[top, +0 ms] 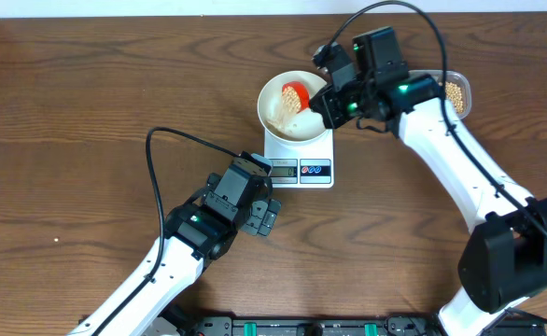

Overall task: Scoop item into bowl and weigh 50g on scale
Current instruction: 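Carry the filled scoop over the bowl and tip soybeans in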

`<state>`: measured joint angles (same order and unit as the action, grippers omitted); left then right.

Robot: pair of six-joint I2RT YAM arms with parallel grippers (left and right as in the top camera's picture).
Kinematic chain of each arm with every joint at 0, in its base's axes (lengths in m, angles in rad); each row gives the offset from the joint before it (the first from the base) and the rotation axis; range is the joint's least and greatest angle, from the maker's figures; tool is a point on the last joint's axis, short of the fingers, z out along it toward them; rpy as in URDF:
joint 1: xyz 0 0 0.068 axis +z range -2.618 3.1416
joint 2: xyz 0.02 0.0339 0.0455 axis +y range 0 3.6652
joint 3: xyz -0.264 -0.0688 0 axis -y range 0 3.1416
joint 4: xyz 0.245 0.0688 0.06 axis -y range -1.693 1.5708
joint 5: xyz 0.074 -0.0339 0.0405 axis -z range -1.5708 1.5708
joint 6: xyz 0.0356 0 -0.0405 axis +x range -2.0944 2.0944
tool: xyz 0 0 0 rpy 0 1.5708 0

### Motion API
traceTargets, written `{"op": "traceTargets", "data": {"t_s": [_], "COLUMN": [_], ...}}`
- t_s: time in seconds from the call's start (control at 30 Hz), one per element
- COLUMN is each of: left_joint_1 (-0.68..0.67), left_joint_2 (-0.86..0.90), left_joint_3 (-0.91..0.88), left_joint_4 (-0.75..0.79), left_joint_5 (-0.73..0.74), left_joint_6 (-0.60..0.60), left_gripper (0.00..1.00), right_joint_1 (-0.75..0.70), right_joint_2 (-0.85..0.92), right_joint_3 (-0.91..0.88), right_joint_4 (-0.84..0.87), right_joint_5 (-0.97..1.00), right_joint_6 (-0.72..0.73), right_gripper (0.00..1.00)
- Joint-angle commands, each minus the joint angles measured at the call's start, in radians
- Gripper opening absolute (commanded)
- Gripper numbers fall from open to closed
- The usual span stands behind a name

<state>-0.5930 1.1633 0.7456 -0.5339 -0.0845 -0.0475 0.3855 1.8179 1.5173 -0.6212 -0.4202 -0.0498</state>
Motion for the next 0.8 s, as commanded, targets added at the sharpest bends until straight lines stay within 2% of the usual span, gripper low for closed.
{"op": "traceTargets", "data": {"t_s": [0.0,0.57,0.77], "left_joint_1": [-0.003,-0.003,-0.003], "left_joint_2": [0.006,0.006,0.006], "left_joint_3": [-0.005,-0.005,-0.005], "left_joint_4": [0.001,0.001,0.001], "left_joint_5": [-0.003,-0.003,-0.003], "left_joint_6": [0.014,0.014,0.013], "left_gripper": [0.96,0.96,0.96], "right_joint_1": [0.048,0.218,0.224], "right_joint_2": [-0.007,-0.011,-0.016], "right_joint_3": [0.006,0.007,0.007], "right_joint_4": [0.001,0.017,0.019], "right_joint_5": [0.202,0.652,0.622], "right_joint_6": [-0.061,-0.166,-0.169], "right_gripper": [0.01,0.01,0.01]}}
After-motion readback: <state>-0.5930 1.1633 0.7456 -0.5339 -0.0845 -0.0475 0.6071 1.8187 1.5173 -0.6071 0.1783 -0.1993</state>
